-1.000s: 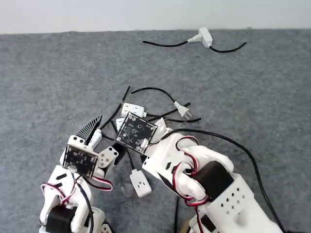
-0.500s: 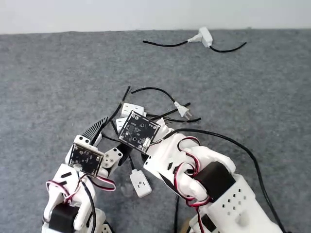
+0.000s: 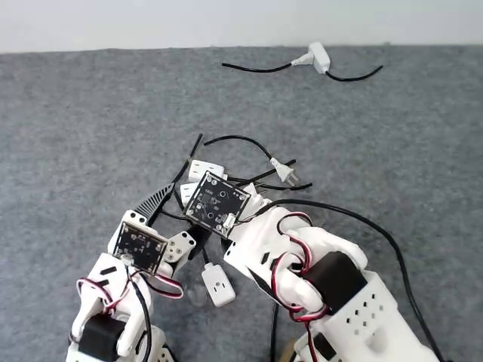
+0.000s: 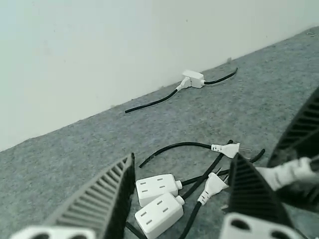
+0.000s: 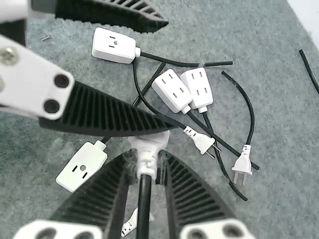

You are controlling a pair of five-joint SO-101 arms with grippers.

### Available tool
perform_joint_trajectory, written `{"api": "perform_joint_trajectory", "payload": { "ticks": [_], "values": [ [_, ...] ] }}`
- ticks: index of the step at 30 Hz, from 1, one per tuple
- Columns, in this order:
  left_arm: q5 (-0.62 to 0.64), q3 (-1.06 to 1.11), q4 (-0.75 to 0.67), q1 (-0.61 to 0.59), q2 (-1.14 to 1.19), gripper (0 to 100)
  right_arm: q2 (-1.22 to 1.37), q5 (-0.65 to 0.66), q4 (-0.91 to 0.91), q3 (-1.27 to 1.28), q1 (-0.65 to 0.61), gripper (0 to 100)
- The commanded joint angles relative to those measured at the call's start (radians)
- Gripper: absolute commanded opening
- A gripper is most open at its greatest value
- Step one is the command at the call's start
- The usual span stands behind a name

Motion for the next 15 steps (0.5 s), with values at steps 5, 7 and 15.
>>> {"api": "perform_joint_trajectory", "payload": {
  "ticks": [5,7,15],
  "values": [
    [-0.014,-0.002,-0.015,0.025,-0.009,30,-0.033,-0.017,0.004,-0.025,0.002,0.8],
    [0.005,-0.002,-0.015,0.025,-0.009,30,-0.033,-0.017,0.004,-0.025,0.002,0.8],
    [0.011,-0.001,-0.014,0.037,-0.009,30,-0.033,-0.017,0.004,-0.025,0.004,0.8]
  ]
}}
